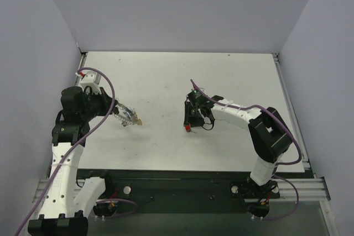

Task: Put the keys on the keyring

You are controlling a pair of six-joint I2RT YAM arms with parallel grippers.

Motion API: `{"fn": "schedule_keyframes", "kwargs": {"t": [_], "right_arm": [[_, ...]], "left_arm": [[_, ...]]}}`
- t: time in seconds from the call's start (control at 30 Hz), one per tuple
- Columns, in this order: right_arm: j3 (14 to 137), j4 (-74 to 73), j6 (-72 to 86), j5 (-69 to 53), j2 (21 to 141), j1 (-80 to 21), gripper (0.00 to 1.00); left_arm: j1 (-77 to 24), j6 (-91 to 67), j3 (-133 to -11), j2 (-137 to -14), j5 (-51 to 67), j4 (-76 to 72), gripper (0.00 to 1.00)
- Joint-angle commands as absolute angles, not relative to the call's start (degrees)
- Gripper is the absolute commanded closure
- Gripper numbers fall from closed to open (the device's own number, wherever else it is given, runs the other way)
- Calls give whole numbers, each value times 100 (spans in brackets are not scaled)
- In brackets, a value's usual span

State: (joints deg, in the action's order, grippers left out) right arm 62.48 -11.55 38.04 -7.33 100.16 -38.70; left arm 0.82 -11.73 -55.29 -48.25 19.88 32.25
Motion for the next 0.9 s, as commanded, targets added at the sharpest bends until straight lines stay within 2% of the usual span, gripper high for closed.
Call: {"fn": "schedule_keyframes", "kwargs": {"t": [0.0,0.1,0.13,0.73,0.87], "right_arm": [[6214,-1292,3832,-773,9905,-3894,66],[6249,-1336,3858,-773,9993,-3894,71],[6266,-1353,3876,-773,10037,-3894,78],[6363,-1494,3902,-835,10380,-3867,79],[6328,-1407,3964,-1010,10433,-3867,84]], "left_arm": [[70,-1125,-5564,-4790,1969,2593,100],[53,-1116,-5563,-4799,1951,2584,100],[53,-1108,-5563,-4790,1942,2593,100],[44,-1046,-5511,-4781,1881,2549,100],[44,-1046,-5502,-4781,1863,2540,100]]}}
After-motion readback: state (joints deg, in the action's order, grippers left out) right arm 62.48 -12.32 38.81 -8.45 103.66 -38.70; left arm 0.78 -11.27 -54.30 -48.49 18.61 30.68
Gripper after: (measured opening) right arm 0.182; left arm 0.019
